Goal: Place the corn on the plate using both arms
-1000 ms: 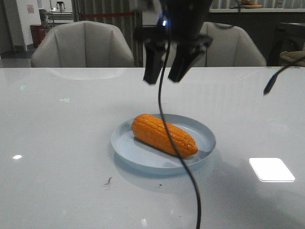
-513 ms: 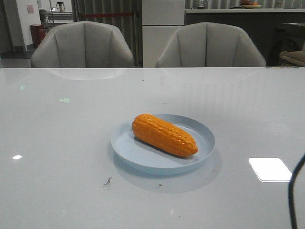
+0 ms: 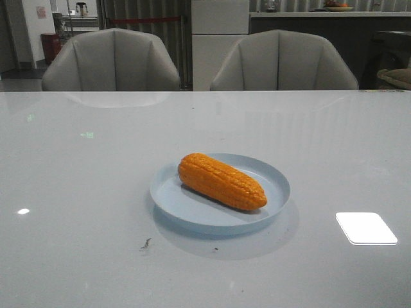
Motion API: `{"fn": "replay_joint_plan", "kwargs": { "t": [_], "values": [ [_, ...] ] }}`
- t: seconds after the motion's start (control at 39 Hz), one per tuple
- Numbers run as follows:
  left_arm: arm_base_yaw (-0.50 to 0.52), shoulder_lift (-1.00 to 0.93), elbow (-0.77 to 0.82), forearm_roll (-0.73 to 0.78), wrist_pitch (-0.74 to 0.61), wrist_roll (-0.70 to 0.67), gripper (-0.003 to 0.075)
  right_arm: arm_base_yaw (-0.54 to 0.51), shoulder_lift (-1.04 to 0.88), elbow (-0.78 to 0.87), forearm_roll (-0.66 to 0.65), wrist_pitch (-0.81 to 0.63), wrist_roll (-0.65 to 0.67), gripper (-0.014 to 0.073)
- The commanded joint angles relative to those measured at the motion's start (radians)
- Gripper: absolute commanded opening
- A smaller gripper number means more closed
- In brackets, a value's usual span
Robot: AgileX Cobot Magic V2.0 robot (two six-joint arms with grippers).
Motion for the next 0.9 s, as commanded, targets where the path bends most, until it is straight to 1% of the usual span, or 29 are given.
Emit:
{"fn": "replay_joint_plan", "kwargs": {
  "t": [0.0,0.08,0.21,0.26,0.79,0.85,0.87],
  "values": [
    [0.000,0.006,-0.031,-0.002,-0.078,-0.003,0.0272,-0.006,-0.064,0.012,-0.005,-0.017,-0.002,0.0493],
    [0.000,0.006,-0.031,-0.002,-0.078,-0.003,0.0272,0.000,-0.064,0.012,-0.009,0.017,-0.002,0.0493],
    [0.000,0.006,-0.031,-0.002,-0.078,-0.003,0.0271,0.006,-0.062,0.012,-0.009,-0.084,-0.002,0.0489],
    [0.000,0.006,-0.031,-0.002,-0.075,-0.003,0.0272,0.006,-0.062,0.012,-0.009,-0.101,-0.002,0.0489],
    [0.000,0.006,-0.028,-0.002,-0.087,-0.003,0.0270,0.006,-0.062,0.012,-0.008,-0.100,-0.002,0.0489],
    [0.000,0.006,-0.018,-0.002,-0.089,-0.003,0.0254,0.006,-0.062,0.012,-0.008,-0.100,-0.002,0.0489],
    [0.000,0.000,-0.008,-0.008,-0.089,-0.003,0.0227,0.006,-0.062,0.012,-0.008,-0.100,-0.002,0.0489]
  ]
}}
